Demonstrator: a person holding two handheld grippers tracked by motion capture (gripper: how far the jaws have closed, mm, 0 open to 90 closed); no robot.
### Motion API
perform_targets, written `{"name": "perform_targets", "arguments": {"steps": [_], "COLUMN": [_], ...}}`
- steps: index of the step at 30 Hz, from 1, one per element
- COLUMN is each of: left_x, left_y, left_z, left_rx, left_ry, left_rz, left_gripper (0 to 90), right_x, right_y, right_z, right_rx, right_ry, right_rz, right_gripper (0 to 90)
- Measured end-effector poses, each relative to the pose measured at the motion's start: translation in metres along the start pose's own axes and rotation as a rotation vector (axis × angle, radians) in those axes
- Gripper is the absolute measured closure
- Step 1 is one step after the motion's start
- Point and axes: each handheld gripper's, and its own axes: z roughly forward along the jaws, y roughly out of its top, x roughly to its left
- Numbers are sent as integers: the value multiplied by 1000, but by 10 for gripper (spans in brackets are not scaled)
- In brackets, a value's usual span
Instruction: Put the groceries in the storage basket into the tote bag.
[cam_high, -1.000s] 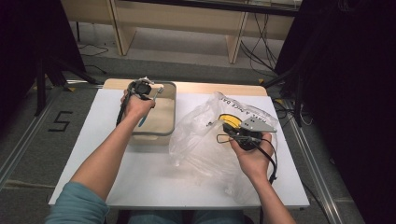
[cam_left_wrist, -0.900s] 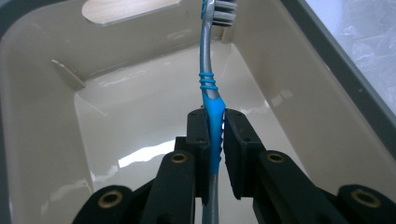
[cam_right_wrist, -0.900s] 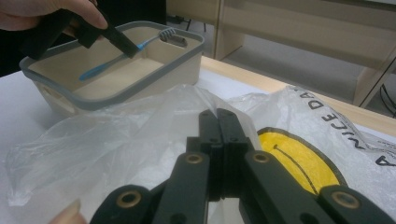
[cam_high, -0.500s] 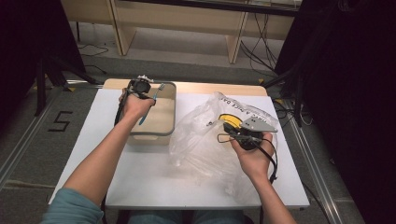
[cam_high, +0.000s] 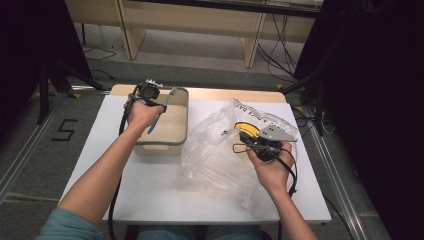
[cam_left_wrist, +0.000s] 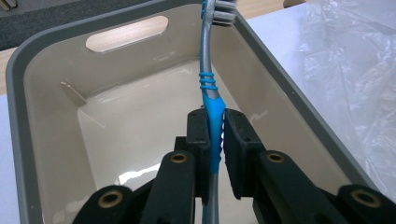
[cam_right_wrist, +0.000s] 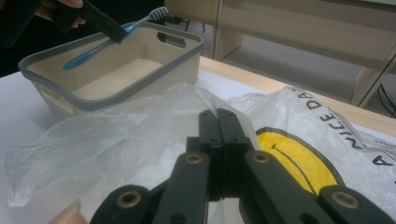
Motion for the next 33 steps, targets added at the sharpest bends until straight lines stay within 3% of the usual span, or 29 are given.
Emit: {"name": "perform_targets", "arguments": {"steps": [15,33], "left_x": [-18,-27], "left_y": [-6,-27], "left_z": [-25,-58], "left_rx": [-53,-113], "left_ry": [-87,-149], "left_rz": [28,60], "left_gripper": [806,806], "right_x": [1,0], "right_y": [0,0], "right_z": [0,0], "right_rx": [1,1], "right_ry": [-2,-4], "right_rz": [-3,-5], "right_gripper": [900,900]}}
